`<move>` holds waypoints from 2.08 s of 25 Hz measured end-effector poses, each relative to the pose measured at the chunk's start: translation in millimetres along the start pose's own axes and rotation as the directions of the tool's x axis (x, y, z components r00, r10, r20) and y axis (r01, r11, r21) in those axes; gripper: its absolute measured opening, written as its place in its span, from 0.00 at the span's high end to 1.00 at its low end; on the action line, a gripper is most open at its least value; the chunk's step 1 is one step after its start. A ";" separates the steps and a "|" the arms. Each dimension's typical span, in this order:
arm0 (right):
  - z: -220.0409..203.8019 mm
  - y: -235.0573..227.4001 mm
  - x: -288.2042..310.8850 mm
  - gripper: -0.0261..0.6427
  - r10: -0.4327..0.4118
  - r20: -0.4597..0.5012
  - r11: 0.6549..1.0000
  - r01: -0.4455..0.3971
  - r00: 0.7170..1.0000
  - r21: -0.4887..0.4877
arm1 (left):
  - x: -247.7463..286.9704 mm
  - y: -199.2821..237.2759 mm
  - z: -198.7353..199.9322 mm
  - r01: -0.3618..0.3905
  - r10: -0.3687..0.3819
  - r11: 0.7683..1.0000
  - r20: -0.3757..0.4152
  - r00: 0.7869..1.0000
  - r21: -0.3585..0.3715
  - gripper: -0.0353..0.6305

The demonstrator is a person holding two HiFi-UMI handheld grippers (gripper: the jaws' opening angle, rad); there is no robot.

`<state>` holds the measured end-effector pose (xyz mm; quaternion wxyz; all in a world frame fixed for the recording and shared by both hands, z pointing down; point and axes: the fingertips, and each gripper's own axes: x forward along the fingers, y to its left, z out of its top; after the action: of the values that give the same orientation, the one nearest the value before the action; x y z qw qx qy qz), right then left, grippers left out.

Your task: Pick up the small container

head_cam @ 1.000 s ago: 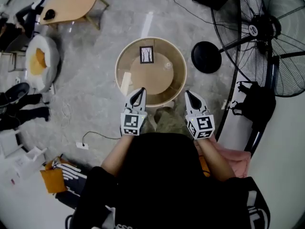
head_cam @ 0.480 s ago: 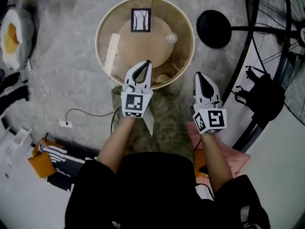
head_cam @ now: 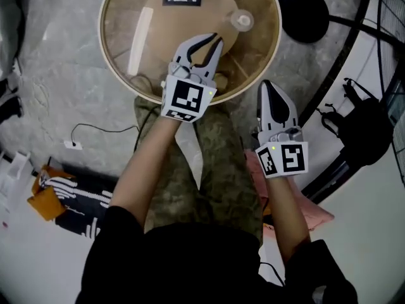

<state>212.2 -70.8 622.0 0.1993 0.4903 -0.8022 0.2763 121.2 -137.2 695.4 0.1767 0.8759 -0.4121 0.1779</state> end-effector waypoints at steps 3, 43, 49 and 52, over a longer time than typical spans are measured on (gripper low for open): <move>-14.4 -3.2 9.1 0.93 0.023 -0.012 1.000 -0.023 1.000 0.003 | 27.6 -4.2 -6.1 0.054 -0.054 0.998 0.010 0.998 0.042 0.84; -68.8 -80.6 -5.4 0.93 -0.121 -0.096 0.989 0.128 0.988 0.071 | 149.1 -12.2 -66.7 0.057 -0.047 0.991 -0.084 0.995 0.120 0.42; -47.6 -64.4 -14.9 0.93 -0.166 -0.043 0.983 0.169 0.985 0.078 | 94.8 -9.6 -26.9 0.078 -0.072 0.990 -0.055 0.996 0.119 0.43; -28.4 -45.3 -23.5 0.93 -0.188 -0.010 0.978 0.188 0.982 0.085 | 54.0 -5.3 1.7 0.085 -0.081 0.989 -0.043 0.996 0.120 0.43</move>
<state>264.5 -53.4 641.2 0.2041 0.5719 -0.7394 0.2908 157.9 -170.3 717.8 0.1380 0.8979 -0.3603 0.2121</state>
